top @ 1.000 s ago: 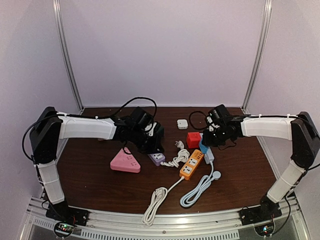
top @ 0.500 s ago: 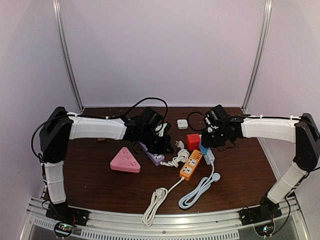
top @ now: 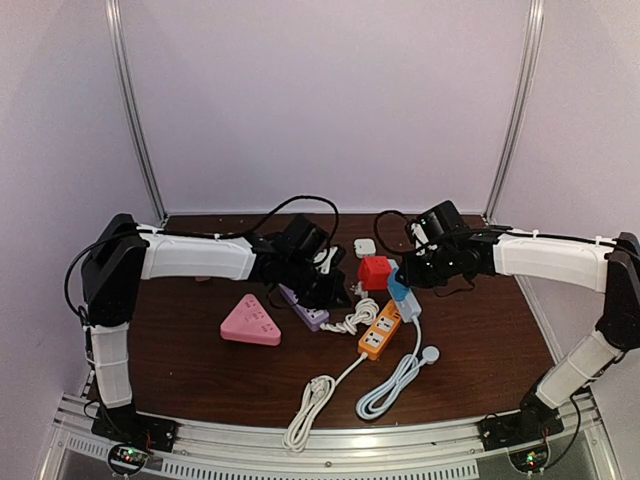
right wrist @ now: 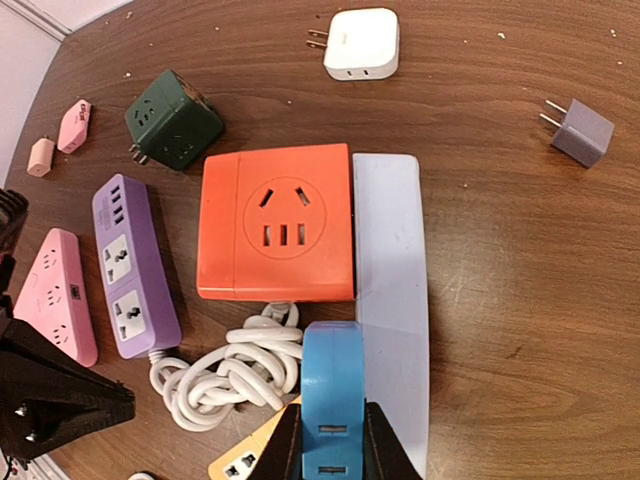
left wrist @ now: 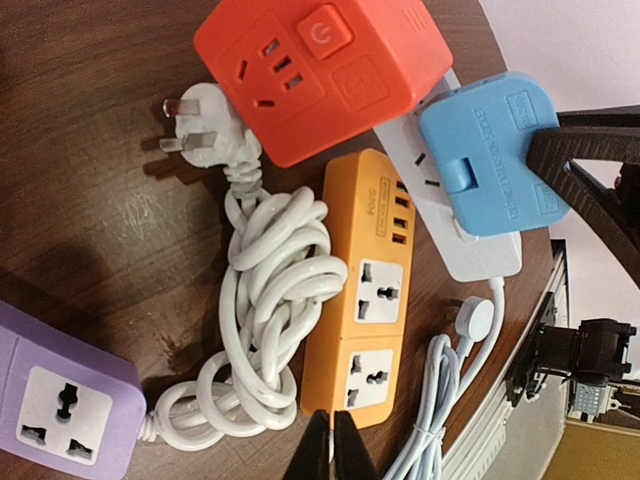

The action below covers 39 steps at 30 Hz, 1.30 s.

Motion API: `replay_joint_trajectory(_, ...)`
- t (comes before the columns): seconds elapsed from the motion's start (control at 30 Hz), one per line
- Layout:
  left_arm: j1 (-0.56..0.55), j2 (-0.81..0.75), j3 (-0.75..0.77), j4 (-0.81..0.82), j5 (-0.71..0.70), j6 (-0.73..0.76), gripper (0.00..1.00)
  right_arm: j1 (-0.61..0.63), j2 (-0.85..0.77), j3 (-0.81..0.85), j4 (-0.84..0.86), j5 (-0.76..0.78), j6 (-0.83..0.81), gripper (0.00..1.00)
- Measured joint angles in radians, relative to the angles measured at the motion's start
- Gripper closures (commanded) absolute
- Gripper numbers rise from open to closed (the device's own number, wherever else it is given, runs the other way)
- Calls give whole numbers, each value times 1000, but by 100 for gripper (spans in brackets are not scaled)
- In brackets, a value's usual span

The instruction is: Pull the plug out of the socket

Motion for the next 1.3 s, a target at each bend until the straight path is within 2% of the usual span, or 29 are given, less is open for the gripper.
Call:
replay_joint_trajectory(0.23, 9, -11, -12, 11, -29, -6, 91, 9, 0, -24, 101, -99, 29, 96)
replay_joint_trajectory(0.6, 76, -142, -168, 90, -61, -69, 91, 104, 70, -40, 254, -181, 107, 96)
replay_joint_trajectory(0.67, 81, -147, -183, 96, -61, -70, 91, 119, 84, -39, 275, -178, 116, 94)
replay_joint_trajectory(0.9, 82, -148, -209, 106, -48, -75, 91, 174, 143, -16, 304, -171, 122, 75)
replay_joint_trajectory(1.0, 82, -148, -220, 117, -36, -84, 88, 191, 153, -2, 311, -172, 127, 70)
replay_joint_trajectory(1.3, 82, -182, -262, 132, -27, -116, 83, 206, 146, 11, 319, -172, 138, 64)
